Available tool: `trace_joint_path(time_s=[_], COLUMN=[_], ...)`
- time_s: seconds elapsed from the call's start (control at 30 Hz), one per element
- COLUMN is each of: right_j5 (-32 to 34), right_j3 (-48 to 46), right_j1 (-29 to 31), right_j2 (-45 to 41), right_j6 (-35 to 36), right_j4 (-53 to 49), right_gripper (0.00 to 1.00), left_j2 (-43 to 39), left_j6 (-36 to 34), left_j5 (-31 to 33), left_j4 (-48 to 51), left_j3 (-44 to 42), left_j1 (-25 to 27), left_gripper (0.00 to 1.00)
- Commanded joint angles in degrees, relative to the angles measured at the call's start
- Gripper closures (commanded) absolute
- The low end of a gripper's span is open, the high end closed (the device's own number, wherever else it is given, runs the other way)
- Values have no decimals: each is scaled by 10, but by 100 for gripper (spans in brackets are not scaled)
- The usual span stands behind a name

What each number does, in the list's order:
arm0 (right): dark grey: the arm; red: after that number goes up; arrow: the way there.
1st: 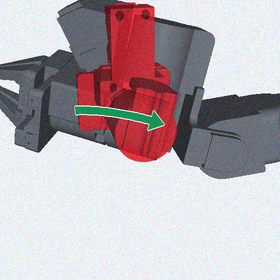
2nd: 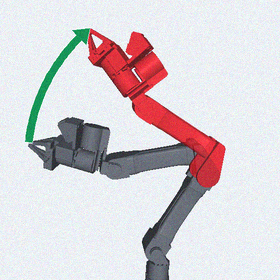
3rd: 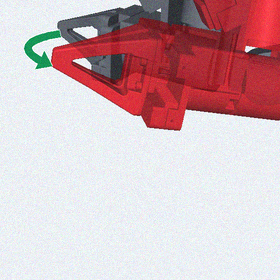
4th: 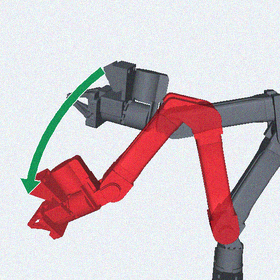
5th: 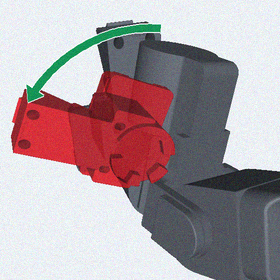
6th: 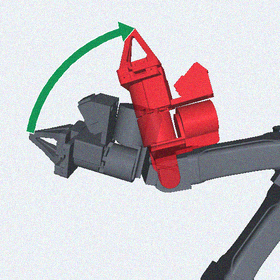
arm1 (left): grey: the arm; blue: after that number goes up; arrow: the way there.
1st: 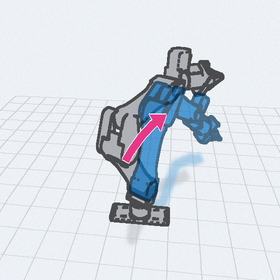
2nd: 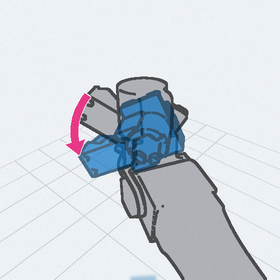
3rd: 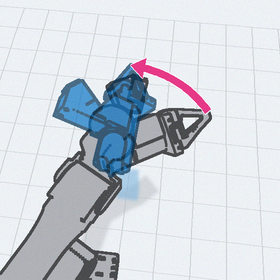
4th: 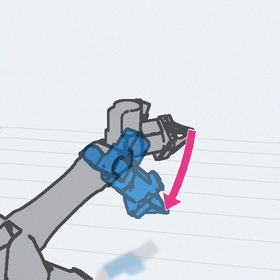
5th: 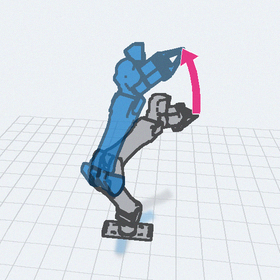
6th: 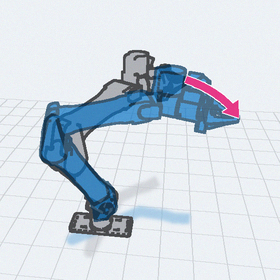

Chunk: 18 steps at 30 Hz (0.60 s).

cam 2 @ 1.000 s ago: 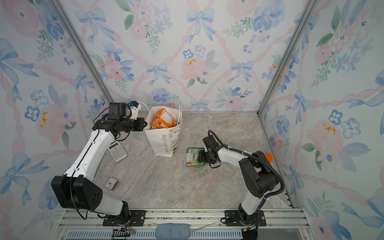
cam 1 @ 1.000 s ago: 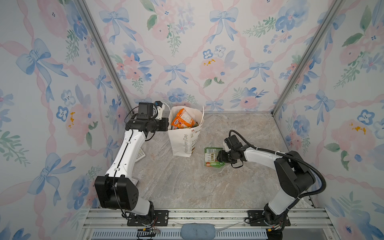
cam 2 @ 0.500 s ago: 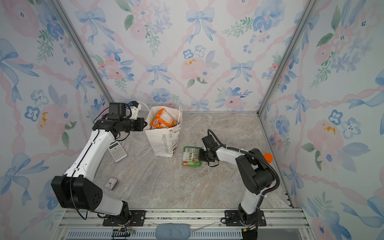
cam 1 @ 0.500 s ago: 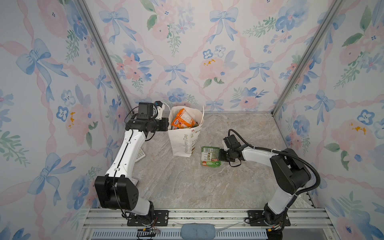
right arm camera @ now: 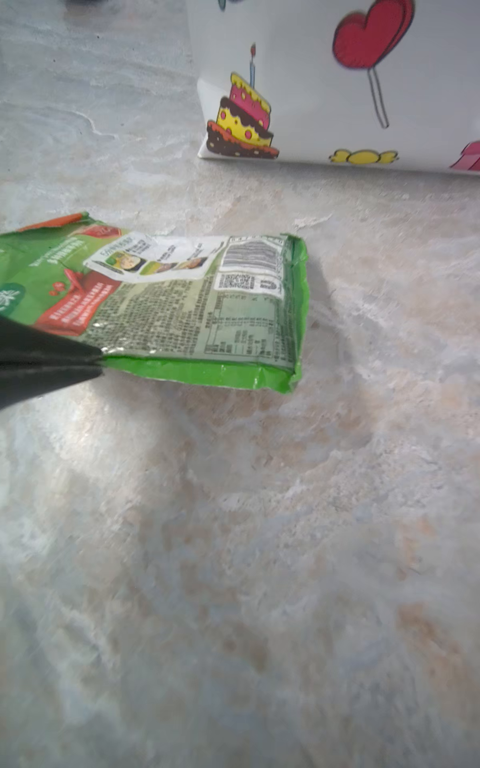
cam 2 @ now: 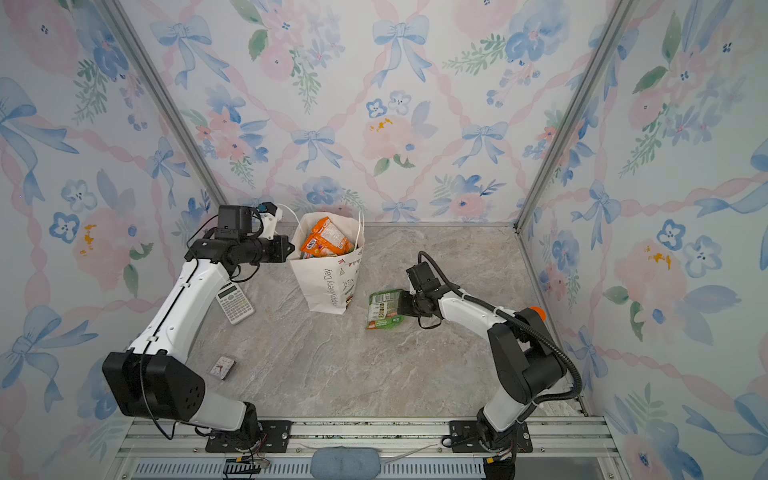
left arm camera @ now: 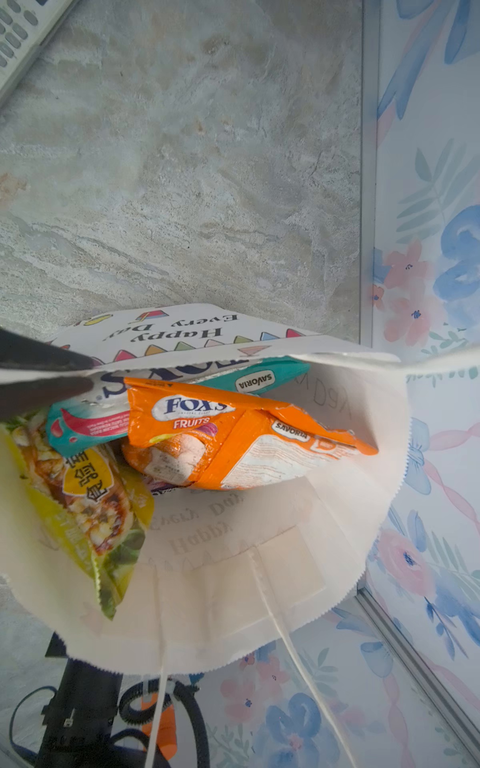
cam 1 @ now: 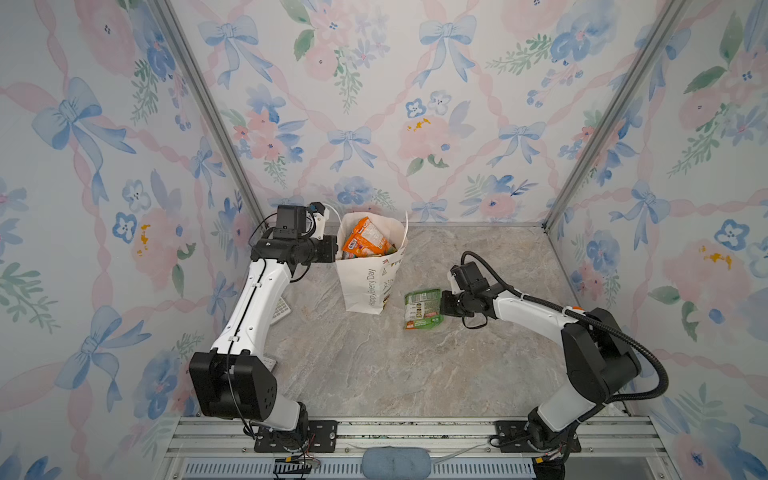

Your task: Place the snacks into the paper bag

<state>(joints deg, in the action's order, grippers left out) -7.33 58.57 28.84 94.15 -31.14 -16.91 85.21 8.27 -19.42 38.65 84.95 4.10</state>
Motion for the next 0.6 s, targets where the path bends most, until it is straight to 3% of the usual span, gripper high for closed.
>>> trace_joint_path(time_s=[0.0, 0.57], right_j5=[-14, -34], right_j3=[21, 85], right_j1=[-8, 0], right_j2=[-29, -103], right_j6=[6, 10], right_j4=[-20, -66], right_gripper=[100, 100], left_j2=[-20, -17], left_j6=[9, 9], left_j5=[-12, -17], left_j4=[-34, -34], left_j3=[-3, -3], left_j1=[0, 1], left_gripper=[100, 100])
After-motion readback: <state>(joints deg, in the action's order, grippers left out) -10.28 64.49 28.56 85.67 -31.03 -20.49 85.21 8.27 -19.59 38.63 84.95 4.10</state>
